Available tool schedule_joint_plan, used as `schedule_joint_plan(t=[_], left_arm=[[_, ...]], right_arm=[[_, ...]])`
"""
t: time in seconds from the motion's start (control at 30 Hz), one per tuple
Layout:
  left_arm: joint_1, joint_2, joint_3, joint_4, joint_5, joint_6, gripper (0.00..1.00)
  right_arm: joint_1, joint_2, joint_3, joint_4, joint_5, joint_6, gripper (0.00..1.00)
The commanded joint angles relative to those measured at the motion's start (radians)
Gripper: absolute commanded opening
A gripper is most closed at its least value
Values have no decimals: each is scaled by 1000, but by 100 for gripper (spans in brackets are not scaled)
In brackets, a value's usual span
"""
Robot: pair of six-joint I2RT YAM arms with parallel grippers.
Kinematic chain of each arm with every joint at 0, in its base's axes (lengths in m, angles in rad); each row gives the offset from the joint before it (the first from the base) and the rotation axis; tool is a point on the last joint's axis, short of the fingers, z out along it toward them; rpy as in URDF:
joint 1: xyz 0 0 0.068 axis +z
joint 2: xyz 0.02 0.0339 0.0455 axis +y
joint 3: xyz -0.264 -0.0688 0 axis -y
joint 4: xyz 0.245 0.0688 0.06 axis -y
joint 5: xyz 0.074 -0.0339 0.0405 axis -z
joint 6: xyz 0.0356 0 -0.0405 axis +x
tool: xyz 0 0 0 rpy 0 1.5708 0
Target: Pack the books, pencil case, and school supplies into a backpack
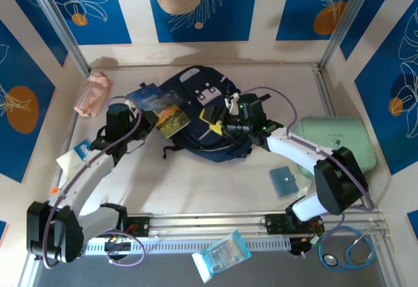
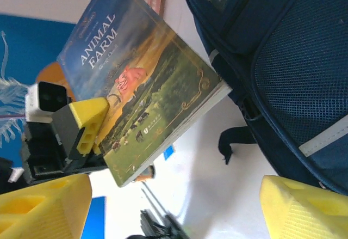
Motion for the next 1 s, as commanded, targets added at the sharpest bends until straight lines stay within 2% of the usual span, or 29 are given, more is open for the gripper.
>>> schedule_joint_plan(t=[0.0, 0.27, 0.43, 0.7, 0.97], left_arm=[[-48, 27, 11, 396, 46, -157, 0], [-96, 105, 14, 571, 52, -267, 0], [-115, 106, 14, 571, 44, -273, 0], [-124, 124, 20, 581, 49, -289, 0], [-126, 134, 18, 580, 54, -304, 0]], right_arm=[[-6, 6, -16, 145, -60, 167, 82], [-2, 136, 53, 373, -96, 362, 84], [16, 163, 75, 465, -35, 381, 83], [30, 235, 87, 550, -30, 433, 79], [51, 238, 68, 589, 9, 429, 58]])
